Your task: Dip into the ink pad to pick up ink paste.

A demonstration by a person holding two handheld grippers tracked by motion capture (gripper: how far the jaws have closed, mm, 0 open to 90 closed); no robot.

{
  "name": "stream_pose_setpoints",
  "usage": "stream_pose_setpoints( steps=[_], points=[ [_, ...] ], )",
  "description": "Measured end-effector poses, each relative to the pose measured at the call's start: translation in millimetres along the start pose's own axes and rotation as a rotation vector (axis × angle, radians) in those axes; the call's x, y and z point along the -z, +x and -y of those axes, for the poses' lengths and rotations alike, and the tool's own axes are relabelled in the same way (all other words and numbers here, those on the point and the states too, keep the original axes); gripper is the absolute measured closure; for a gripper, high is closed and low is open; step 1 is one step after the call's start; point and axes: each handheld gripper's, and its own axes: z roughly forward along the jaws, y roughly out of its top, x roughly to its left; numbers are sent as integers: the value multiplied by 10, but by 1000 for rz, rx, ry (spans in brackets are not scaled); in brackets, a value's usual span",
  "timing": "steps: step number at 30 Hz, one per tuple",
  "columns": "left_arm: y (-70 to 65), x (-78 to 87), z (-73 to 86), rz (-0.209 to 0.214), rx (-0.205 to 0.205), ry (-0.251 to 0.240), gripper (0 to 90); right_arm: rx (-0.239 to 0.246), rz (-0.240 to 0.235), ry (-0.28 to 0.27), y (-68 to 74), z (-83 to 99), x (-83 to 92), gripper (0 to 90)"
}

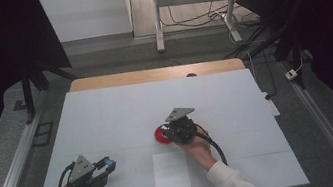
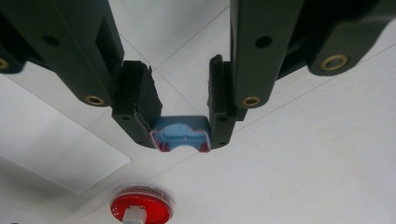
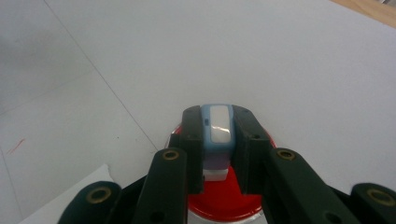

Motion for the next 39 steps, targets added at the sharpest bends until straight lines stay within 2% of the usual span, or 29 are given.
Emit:
stream_pose_setpoints(
  steps=[3, 8, 39],
  points=[
    [3, 3, 1, -1, 2, -2, 646, -15, -3, -7, -12, 6, 6, 750],
    [4, 6, 2, -2, 2, -3, 646, -12, -2, -21, -4, -7, 31, 750],
    [5, 0, 1, -2, 2, -1, 646, -45, -21, -129, -42, -65, 394, 750]
  ],
)
